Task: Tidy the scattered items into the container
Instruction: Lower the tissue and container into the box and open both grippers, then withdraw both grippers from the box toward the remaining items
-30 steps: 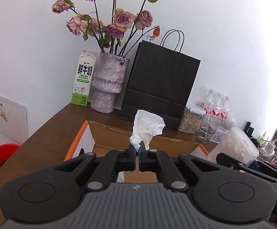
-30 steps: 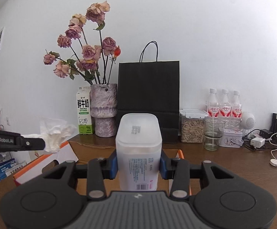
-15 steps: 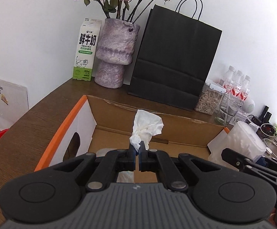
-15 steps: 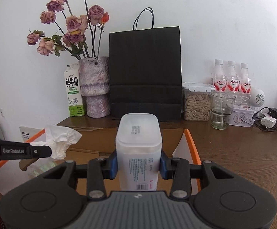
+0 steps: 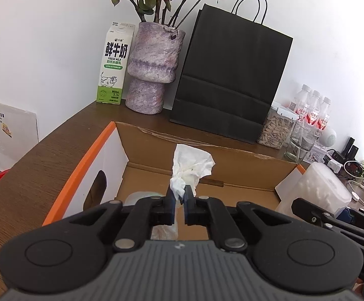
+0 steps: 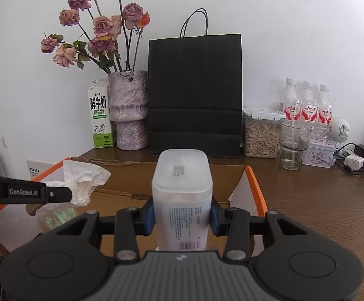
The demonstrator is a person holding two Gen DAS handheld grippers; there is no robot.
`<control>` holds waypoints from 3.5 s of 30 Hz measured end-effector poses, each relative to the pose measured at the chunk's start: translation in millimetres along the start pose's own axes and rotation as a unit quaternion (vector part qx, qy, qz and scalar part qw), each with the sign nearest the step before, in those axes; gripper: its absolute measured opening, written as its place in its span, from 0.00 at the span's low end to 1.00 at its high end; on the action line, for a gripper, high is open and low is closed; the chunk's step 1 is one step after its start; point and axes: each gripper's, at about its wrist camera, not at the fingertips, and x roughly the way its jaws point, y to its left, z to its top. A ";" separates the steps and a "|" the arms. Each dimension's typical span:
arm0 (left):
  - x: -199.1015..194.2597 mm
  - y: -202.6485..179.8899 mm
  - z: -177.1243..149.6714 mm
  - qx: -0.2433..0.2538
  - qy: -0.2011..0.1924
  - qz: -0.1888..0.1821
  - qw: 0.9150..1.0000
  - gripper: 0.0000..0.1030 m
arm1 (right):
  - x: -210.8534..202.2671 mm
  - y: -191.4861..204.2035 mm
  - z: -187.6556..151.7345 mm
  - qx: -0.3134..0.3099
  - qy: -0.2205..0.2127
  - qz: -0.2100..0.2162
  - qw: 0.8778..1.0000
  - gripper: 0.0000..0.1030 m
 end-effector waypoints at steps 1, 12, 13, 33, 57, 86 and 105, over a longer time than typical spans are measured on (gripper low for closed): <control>-1.9 -0.7 0.0 0.002 -0.004 0.000 1.000 0.15 | -2.3 -0.1 -0.1 0.000 -0.003 0.002 1.000 0.44; -22.1 -2.6 -0.8 -0.004 -0.059 0.016 0.998 1.00 | -32.4 0.2 4.3 0.001 -0.043 -0.001 0.999 1.00; -22.6 -1.7 -0.3 -0.008 -0.061 0.017 0.998 1.00 | -33.3 0.0 4.2 0.002 -0.043 -0.002 0.999 1.00; -30.5 -0.3 -3.2 -0.012 -0.064 0.009 0.998 1.00 | -39.3 2.3 2.7 0.001 -0.044 -0.006 0.999 1.00; -78.5 -9.1 -26.9 0.045 -0.131 0.035 0.990 1.00 | -78.7 1.1 -8.2 -0.017 -0.075 -0.010 0.997 1.00; -165.0 50.1 -90.2 0.048 -0.083 0.090 0.991 1.00 | -166.9 -21.7 -89.5 -0.021 0.033 -0.048 0.998 1.00; -180.8 64.5 -107.7 0.039 -0.053 0.103 0.992 1.00 | -157.4 -29.2 -118.7 -0.005 0.109 -0.034 0.993 1.00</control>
